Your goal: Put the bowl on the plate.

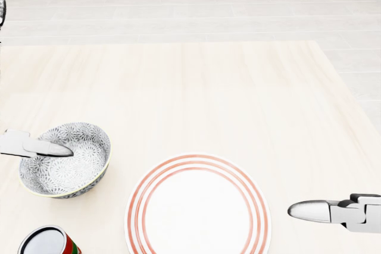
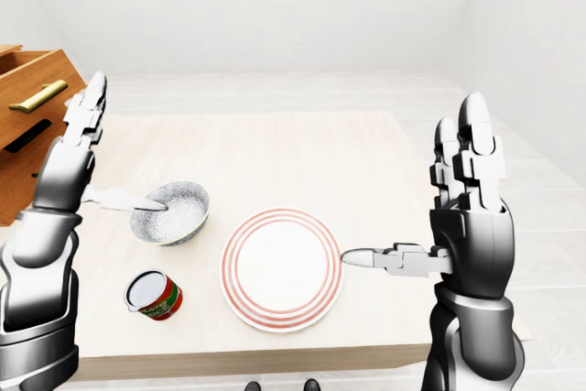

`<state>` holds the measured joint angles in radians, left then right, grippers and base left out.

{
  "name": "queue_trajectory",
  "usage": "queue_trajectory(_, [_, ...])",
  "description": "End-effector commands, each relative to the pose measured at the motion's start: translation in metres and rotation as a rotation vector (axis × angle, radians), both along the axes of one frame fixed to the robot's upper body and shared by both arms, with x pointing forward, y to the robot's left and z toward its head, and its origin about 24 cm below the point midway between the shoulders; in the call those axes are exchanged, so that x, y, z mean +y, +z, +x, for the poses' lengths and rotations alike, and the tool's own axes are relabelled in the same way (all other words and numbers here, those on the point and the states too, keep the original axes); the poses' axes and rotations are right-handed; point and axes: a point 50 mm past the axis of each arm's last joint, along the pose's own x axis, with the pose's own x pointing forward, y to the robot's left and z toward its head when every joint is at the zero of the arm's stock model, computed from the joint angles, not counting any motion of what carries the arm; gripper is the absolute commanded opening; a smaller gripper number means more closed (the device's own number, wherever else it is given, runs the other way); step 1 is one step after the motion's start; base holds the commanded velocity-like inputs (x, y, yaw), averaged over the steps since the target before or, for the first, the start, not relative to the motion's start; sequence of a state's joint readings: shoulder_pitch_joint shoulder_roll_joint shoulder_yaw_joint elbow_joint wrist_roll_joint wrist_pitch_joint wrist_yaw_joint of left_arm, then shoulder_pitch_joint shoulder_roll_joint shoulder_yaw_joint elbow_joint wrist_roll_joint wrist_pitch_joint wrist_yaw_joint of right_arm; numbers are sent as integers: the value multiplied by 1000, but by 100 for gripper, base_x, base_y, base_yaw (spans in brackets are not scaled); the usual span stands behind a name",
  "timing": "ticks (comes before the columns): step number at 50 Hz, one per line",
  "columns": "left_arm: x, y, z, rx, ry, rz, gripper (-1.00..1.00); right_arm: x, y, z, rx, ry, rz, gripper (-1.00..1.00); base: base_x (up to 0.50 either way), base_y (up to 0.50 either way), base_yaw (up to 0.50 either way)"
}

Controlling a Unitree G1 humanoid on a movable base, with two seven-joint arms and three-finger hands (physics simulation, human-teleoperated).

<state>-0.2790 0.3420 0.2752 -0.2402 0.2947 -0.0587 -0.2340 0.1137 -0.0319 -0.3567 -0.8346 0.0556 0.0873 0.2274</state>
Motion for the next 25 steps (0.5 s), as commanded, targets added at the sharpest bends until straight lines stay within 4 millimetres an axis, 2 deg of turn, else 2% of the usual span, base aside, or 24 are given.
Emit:
queue_trajectory(1, [5,3,-9,36,5,160,100,-1,-2,0,10,-6,8,100,0,0,0])
queue_trajectory(8, [3,-3,-11,86,17,229,100,-1,-6,1,28,-3,19,100,0,0,0])
queue_trajectory(16, [7,-30,-7,210,57,263,100,-5,-12,2,58,-11,25,100,0,0,0])
queue_trajectory(25, [2,-35,3,221,52,239,100,-5,-9,1,47,-15,20,100,0,0,0])
